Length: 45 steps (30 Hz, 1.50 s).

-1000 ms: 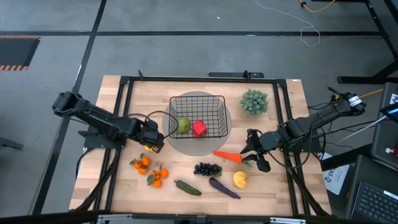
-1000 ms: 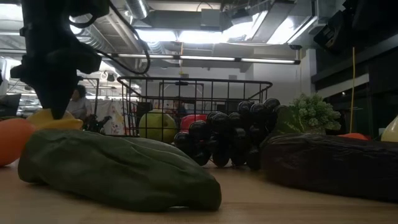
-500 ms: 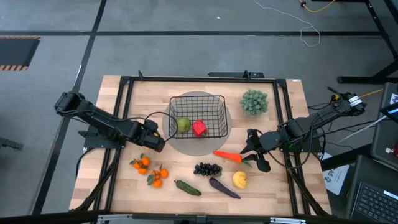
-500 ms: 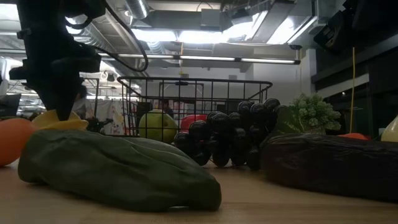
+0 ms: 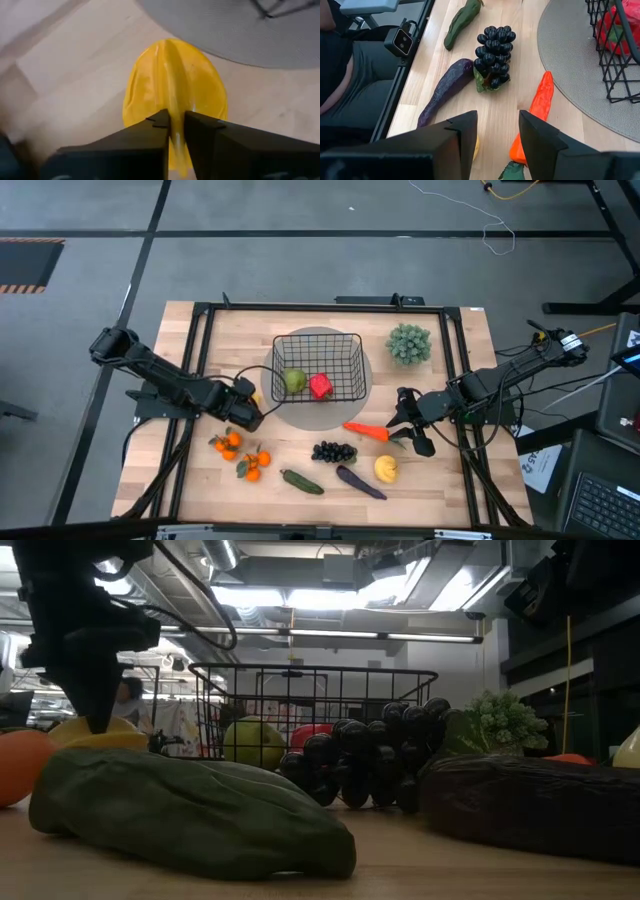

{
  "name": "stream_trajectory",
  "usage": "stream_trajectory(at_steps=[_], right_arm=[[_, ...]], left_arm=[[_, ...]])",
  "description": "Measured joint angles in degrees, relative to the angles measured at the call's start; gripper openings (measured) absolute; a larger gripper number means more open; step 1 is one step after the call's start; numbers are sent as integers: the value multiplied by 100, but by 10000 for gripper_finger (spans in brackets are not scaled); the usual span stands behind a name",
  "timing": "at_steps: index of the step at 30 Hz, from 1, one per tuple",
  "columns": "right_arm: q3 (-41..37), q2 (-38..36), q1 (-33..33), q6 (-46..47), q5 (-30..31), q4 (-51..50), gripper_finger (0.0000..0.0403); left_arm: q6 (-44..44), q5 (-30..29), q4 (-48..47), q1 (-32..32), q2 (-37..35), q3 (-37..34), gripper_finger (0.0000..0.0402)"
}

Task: Build produce basket
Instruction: Put the yellow starfruit into the black wire basket

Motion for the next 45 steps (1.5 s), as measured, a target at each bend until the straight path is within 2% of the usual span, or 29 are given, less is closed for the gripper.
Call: stream_trajectory(at_steps=[7,15,21,27,31,39,45], right_arm=[[-1,0,-1,0,0,0,134],[-2,0,-2,0,0,1,134],[-2,0,-2,0,0,2,134],[-2,0,-1,-2,0,2,134],[-1,0,-1,-2,0,2,134],[-2,0,-2,-24,2,2,134],[0,0,0,-24,0,2,134]], left_arm=[[681,-243,-112,-30,4,59,7],[1091,-437,-1222,-34,4,715,4],[1102,-1452,-2053,-32,2,1342,4],[1100,-3046,-2623,-30,0,1788,4],[1100,-4056,-2473,-30,-1,1958,5],[1111,-4882,-1113,-25,-2,1980,6],[1972,-5883,224,-23,-2,1980,6]])
